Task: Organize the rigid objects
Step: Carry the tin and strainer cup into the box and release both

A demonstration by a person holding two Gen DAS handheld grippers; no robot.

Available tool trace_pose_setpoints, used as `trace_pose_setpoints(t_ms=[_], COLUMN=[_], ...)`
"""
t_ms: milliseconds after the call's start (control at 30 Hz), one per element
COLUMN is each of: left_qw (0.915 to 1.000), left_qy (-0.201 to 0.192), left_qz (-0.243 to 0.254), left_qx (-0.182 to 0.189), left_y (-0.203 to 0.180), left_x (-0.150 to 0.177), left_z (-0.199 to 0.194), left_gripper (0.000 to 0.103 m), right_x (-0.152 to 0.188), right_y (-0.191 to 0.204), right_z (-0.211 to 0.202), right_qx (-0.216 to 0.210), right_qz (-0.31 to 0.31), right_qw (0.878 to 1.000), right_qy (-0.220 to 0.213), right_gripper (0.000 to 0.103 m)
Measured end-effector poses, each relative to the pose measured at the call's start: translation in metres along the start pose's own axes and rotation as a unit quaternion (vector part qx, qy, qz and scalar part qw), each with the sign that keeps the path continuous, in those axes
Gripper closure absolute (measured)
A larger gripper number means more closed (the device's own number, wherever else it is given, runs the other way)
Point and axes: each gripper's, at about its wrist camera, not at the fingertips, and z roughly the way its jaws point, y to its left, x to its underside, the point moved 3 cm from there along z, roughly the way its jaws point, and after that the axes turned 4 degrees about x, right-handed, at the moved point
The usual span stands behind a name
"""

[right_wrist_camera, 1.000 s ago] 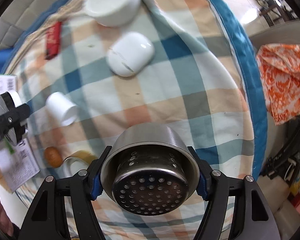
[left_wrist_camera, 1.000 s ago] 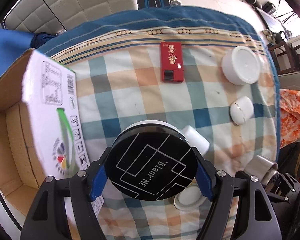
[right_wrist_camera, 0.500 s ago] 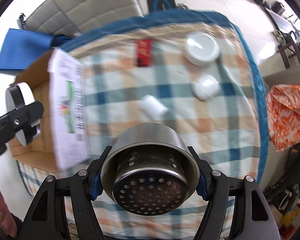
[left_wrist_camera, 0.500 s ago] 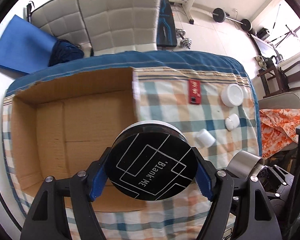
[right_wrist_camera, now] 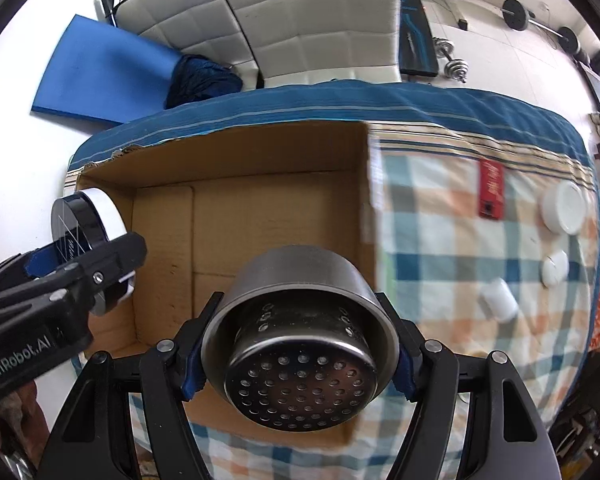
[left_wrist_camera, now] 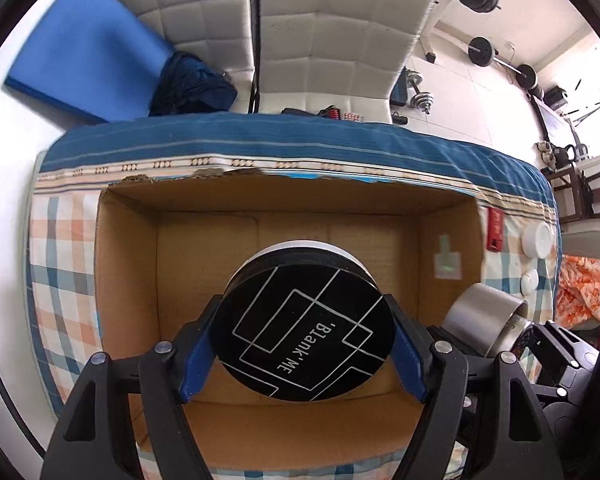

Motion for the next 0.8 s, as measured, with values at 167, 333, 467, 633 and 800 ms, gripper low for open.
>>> trace_pose_setpoints(t_ms=[167,333,467,633,800], left_qw=[0.9979,0.9910,0.9887,0.9885,0.9886], left_qy=[0.040,0.088,0.103,0.111,0.116], left_qz=[-0.034,-0.063,-0.069,-0.064,-0.064], left_qx=[0.038,0.078,0.084,0.081,0.072], left_y=[0.033,0.050,0.050,0.045,0.043], left_x=[-0.014,-0.022,-0.027,-0.030,-0.032], left_z=[0.041,0.087,0.108,0.119,0.123], left_gripper=[0.029,0.029,0.029,0.029,0.029], right_x=[-0.024,-0.037,-0.043,-0.043,-0.044], right_y=[0.027,0.028,0.030,0.034,0.032], right_z=[0.044,0.085,0.105,0.123,0.133], right_qx=[0.007,0.024,0.031,0.036,0.038], right_qz=[-0.004,-0.001,-0.001,-0.003,-0.002], right_qw=[1.000,0.999,0.999,0.998,0.998], right_qy=[0.016,0.030,0.036,0.045,0.049], right_gripper=[0.030,0.030,0.030,0.030,0.029])
